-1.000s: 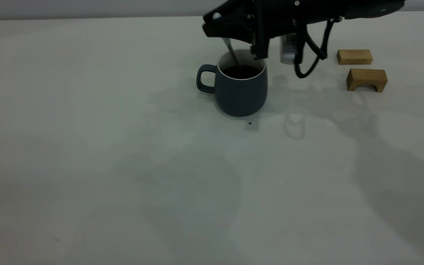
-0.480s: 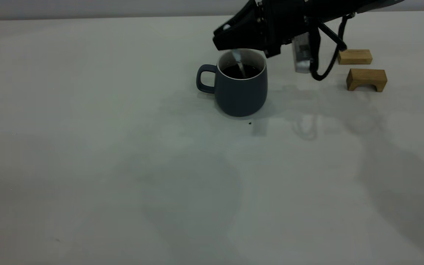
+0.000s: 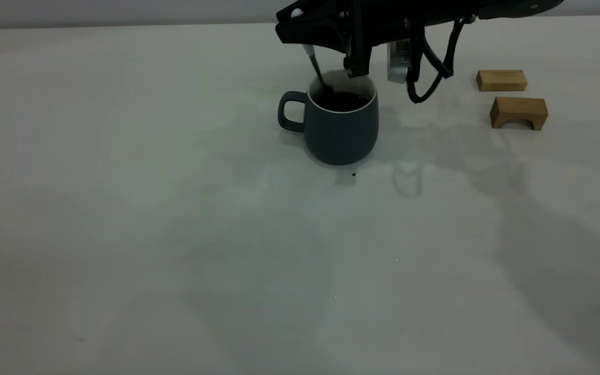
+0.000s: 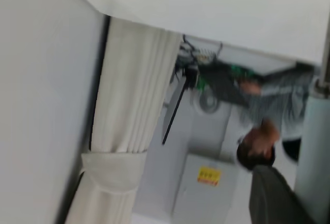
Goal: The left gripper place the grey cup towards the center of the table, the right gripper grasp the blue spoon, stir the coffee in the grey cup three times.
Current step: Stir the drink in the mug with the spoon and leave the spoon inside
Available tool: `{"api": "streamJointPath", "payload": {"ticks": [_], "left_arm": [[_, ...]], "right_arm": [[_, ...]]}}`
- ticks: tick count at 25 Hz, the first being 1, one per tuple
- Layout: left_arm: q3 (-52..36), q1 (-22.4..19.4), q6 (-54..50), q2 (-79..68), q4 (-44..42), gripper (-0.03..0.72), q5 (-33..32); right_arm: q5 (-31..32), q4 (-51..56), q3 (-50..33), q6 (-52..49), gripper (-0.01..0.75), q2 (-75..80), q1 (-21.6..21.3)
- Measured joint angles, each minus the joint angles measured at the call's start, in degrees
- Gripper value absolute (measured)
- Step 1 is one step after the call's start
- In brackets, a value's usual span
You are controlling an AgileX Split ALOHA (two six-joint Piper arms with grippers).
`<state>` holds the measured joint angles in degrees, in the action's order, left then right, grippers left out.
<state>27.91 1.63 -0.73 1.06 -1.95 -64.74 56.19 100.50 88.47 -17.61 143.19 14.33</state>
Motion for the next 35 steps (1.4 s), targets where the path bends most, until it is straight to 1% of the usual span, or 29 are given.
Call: {"api": "streamJointPath", "payload": {"ticks": [4,9,12,16,20,24,26,27,32,35], "left_arm": [[0.0,0.0,0.0,0.0,0.0,0.243,0.0],[0.0,0.0,0.0,0.0,0.0,0.243,0.0],[0.0,0.0,0.0,0.0,0.0,0.243,0.0],[0.0,0.0,0.0,0.0,0.0,0.243,0.0],[0.0,0.0,0.0,0.0,0.0,0.243,0.0],[0.0,0.0,0.0,0.0,0.0,0.243,0.0],[0.0,0.0,0.0,0.0,0.0,0.243,0.0],[0.0,0.0,0.0,0.0,0.0,0.243,0.0],[0.0,0.0,0.0,0.0,0.0,0.243,0.0],[0.0,0.0,0.0,0.0,0.0,0.243,0.0]], "right_arm": [[-0.7,-1.68,0.0,1.65,0.115,0.11,-0.58],[-1.38,-8.13,0.0,-5.29,0.114,0.11,-2.17],[-0.75,-10.89,0.0,-7.63,0.114,0.11,-2.23],[0.19,-13.06,0.0,-7.99,0.114,0.11,-2.23],[0.31,-18.07,0.0,-7.99,0.114,0.18,-2.23],[0.49,-20.8,0.0,-4.61,0.122,0.18,-2.23],[0.49,-21.04,0.0,-1.85,0.15,0.28,-2.23],[0.49,-21.09,0.0,-0.27,0.182,0.36,-2.23],[1.46,-21.08,0.0,7.37,0.392,0.42,-2.23],[1.76,-21.08,0.0,12.29,0.494,0.2,-2.23]]}}
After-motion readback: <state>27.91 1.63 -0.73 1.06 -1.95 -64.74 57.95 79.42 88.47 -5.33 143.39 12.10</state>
